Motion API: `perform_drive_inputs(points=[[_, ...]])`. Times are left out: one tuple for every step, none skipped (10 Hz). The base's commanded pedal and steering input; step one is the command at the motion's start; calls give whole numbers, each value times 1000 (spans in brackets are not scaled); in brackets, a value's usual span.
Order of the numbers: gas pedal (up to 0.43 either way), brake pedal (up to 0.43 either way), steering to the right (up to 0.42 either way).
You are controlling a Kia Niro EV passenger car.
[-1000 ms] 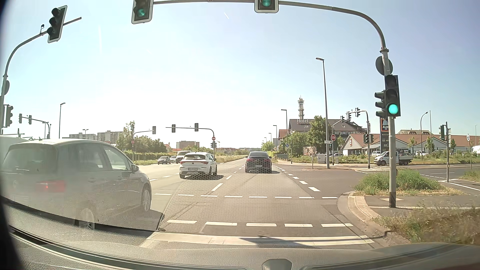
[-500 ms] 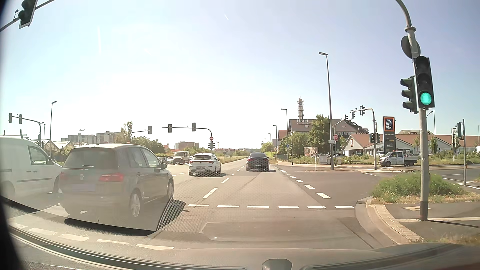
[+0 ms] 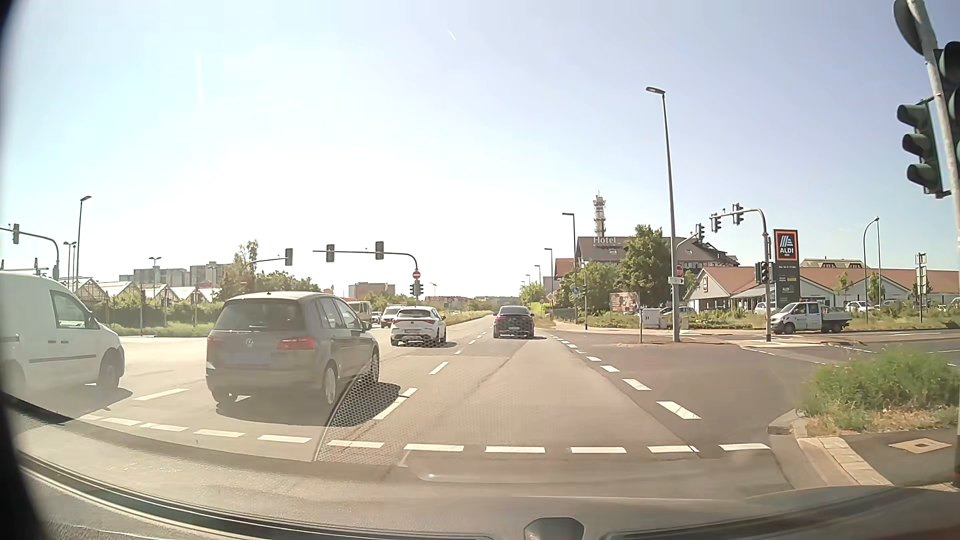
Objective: Follow the waypoints while adhering to traffic rules and regulations
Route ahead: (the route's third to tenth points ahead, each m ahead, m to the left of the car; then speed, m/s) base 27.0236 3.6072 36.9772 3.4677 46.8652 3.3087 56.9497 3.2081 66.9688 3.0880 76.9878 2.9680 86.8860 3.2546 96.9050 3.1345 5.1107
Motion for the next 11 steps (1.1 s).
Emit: perform_drive_inputs(points=[[350,24,6],[350,24,7],[350,24,7],[350,24,7],[350,24,8],[350,24,8],[350,24,7],[350,24,8],[350,24,8],[350,24,9],[350,24,9]])
